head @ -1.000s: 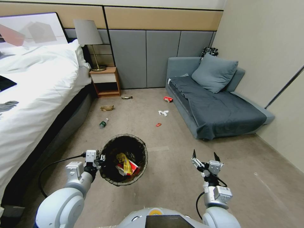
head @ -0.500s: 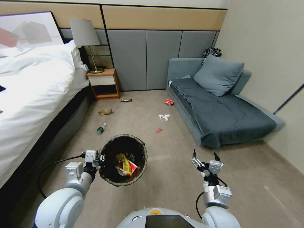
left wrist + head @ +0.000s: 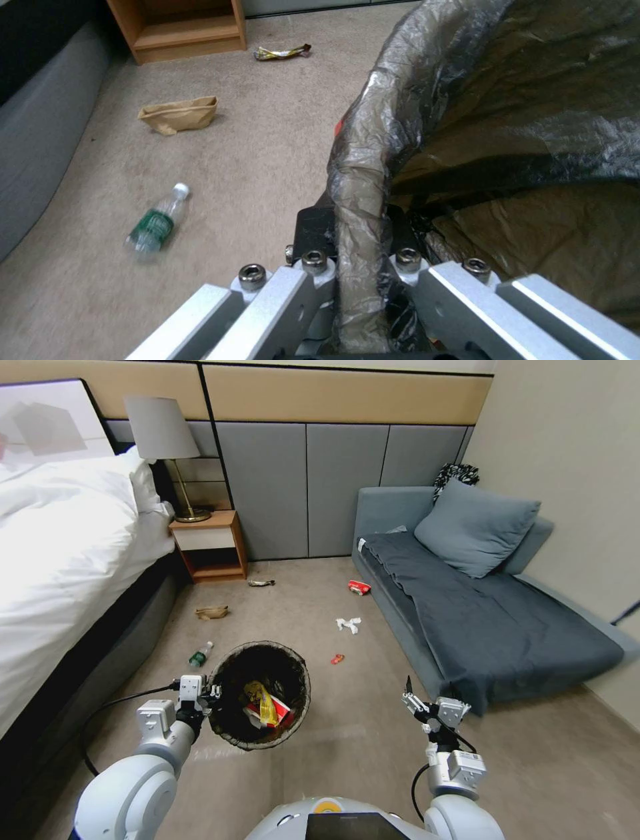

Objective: Pick up the trash bin, then pick up the garbage from the floor and place it into the trash bin.

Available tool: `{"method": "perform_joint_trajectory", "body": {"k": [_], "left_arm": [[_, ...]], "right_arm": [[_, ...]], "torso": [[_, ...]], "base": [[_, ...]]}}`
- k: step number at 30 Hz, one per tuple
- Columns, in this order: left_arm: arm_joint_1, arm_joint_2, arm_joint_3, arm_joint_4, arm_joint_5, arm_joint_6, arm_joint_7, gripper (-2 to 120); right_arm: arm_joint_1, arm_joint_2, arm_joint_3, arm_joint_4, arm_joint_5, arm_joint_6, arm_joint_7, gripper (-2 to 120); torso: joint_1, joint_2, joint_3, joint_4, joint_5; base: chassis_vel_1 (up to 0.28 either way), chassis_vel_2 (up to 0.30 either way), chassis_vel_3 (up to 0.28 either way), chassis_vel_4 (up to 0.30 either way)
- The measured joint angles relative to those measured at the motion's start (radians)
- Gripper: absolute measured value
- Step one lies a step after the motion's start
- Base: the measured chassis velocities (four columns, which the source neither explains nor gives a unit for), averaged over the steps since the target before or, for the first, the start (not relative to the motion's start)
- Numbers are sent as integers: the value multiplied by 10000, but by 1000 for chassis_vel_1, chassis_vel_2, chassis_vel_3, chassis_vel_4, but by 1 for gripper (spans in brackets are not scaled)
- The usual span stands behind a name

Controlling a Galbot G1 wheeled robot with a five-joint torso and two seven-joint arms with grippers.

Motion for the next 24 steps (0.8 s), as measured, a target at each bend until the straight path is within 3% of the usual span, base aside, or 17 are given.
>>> {"method": "perform_joint_trajectory", "body": {"k": [9, 15, 21, 24], "left_arm": [[-16, 13, 7, -1, -5, -1, 9, 1], [12, 38, -13, 0, -11, 0, 10, 1], [63, 71, -50, -1, -21, 0, 10, 1], [84, 173, -92, 0, -52, 0, 3, 1]], "right_arm": [[61, -15, 10, -92, -3, 102, -39, 100], [207, -313, 59, -175, 61, -56, -162, 100], [516, -932, 84, -480, 640, -601, -496, 100], [871, -1822, 124, -918, 1364, -1084, -1055, 100]], "torso": [[1, 0, 1, 1, 0], [1, 0, 0, -1, -3], [-2, 0, -2, 0, -1], [-1, 0, -1, -1, -1]], "base": [[-244, 238, 252, -250], [-103, 101, 63, -91], [21, -14, -13, 20], [0, 0, 0, 0]]}}
